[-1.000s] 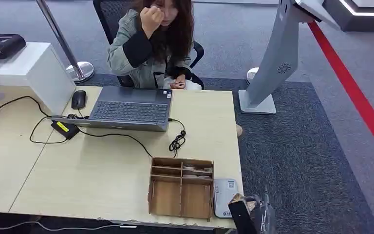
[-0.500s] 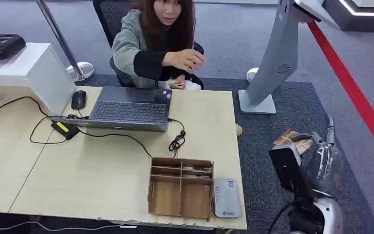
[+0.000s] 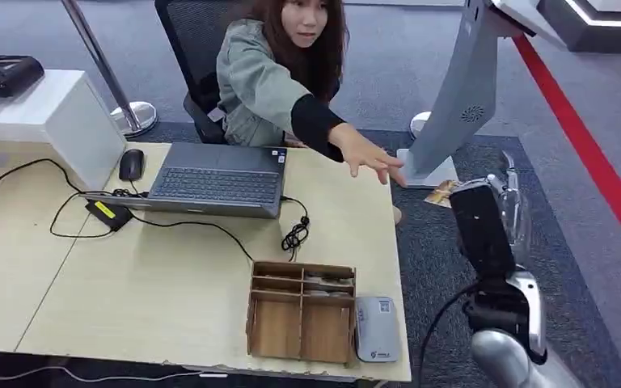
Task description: Pass the card to the sensor for recognition and then transmit it.
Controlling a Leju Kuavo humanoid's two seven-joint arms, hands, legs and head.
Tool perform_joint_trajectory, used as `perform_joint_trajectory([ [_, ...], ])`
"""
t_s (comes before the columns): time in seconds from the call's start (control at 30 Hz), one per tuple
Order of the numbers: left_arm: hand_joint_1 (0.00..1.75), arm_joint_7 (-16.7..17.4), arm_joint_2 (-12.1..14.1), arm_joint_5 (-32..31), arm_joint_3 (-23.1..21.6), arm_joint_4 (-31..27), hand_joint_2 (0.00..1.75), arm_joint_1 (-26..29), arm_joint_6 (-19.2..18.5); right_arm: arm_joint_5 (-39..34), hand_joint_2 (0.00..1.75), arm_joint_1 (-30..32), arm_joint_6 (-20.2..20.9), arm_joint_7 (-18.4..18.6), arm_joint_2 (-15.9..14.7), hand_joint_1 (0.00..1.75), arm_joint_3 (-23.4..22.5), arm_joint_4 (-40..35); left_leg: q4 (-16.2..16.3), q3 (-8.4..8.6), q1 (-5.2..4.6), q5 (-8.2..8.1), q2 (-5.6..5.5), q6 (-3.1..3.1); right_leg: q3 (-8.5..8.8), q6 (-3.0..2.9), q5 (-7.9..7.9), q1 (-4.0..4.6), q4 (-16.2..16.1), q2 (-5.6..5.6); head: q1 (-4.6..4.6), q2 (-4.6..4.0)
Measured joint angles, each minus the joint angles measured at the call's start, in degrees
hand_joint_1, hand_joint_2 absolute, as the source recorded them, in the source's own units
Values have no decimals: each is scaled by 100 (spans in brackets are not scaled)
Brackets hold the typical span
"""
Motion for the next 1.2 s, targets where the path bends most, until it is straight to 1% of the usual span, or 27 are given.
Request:
perform_joint_trajectory([
  [0.27, 0, -50, 24, -85, -24, 0, 175, -15, -98, -238, 175, -330, -164, -334, 389, 175, 378, 854, -1, -1, 3, 0, -1, 0, -3, -1, -1, 3, 1, -2, 0, 2],
  [0.4, 0, -70, 28, -122, -24, 0, 175, -20, -129, -422, 175, -459, -326, -500, 608, 175, 511, 1211, -1, 1, 3, 0, -1, -1, -2, -1, -1, 3, 2, -2, 0, 0],
  [0.63, 0, -72, 31, -138, -22, 0, 175, -21, -153, -618, 175, -558, -396, -675, 844, 175, 712, 1600, 1, -3, 3, 4, -23, -1, -3, 0, -2, 2, 2, -21, 0, 0],
  [0.7, 0, -72, 33, -153, -22, 0, 175, -21, -164, -662, 175, -559, -441, -719, 874, 122, 756, 1654, 1, -8, 3, 4, -29, -1, -4, 0, -3, 2, 1, -25, 0, 0],
  [0.73, 0, -72, 35, -153, -22, 0, 175, -21, -168, -679, 175, -563, -461, -730, 887, 0, 776, 1683, 1, -9, 3, 4, -29, -1, -4, 0, -3, 2, 0, -26, 0, 0],
  [0.83, 0, -72, 37, -157, -20, 0, 175, -22, -170, -706, 175, -557, -522, -763, 909, 0, 806, 1731, 1, -10, 2, 1, -26, -2, -4, 1, -6, 1, -4, -25, 0, 2],
  [1.0, 0, -66, 42, -146, -11, 0, 175, -21, -170, -568, 175, -462, -478, -791, 942, 0, 859, 1700, 1, -6, 1, -2, -15, 2, -4, 1, -7, 1, -9, -20, 0, 0],
  [1.2, 0, -28, 42, -50, 28, 0, 175, -14, -170, -257, 175, -37, -212, -835, 960, 0, 946, 1145, 0, -1, 3, -2, -14, 2, -4, 0, -8, 5, -7, -20, 0, 0],
])
